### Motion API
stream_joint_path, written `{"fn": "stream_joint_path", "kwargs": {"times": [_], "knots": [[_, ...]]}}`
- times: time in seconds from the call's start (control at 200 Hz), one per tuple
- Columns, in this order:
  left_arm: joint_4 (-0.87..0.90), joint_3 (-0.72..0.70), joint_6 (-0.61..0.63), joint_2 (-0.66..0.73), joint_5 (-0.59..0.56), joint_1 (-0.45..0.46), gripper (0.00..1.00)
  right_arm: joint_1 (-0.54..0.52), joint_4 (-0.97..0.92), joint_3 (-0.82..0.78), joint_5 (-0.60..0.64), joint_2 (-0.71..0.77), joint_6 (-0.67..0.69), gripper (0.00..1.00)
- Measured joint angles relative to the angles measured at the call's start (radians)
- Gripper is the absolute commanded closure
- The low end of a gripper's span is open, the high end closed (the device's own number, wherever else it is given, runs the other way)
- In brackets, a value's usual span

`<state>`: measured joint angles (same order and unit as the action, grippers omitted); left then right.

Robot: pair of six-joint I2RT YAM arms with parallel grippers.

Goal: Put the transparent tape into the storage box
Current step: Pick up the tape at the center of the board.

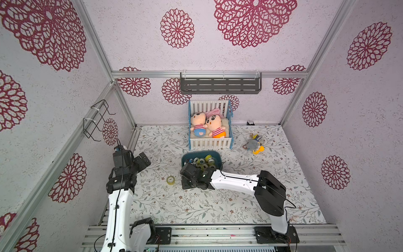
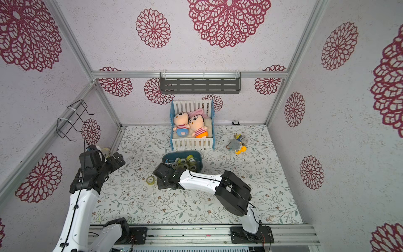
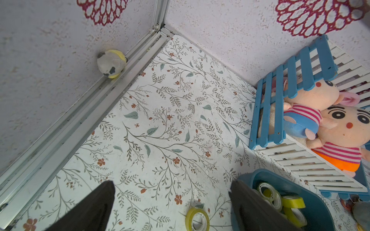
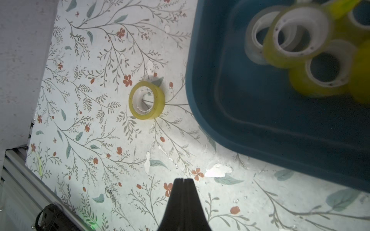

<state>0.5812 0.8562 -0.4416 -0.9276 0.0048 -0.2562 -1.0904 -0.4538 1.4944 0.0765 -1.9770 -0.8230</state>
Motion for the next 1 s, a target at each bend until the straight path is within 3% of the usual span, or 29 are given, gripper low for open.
{"fn": "stream_joint_path", "kwargs": {"times": [0.2,0.585,0.846,0.996], "knots": [[0.000,0.000,0.000,0.000,0.000,0.000,0.03,0.021,0.077,-0.019,-0.023,0.000,-0.002,1.00],[0.000,0.000,0.000,0.000,0.000,0.000,0.03,0.178,0.141,-0.047,-0.046,-0.003,0.011,1.00],[0.000,0.000,0.002,0.000,-0.001,0.000,0.03,0.170,0.148,-0.022,-0.051,-0.011,0.033,1.00],[0.000,0.000,0.003,0.000,-0.001,0.000,0.03,0.134,0.135,0.016,-0.033,0.001,0.050,0.76]]}}
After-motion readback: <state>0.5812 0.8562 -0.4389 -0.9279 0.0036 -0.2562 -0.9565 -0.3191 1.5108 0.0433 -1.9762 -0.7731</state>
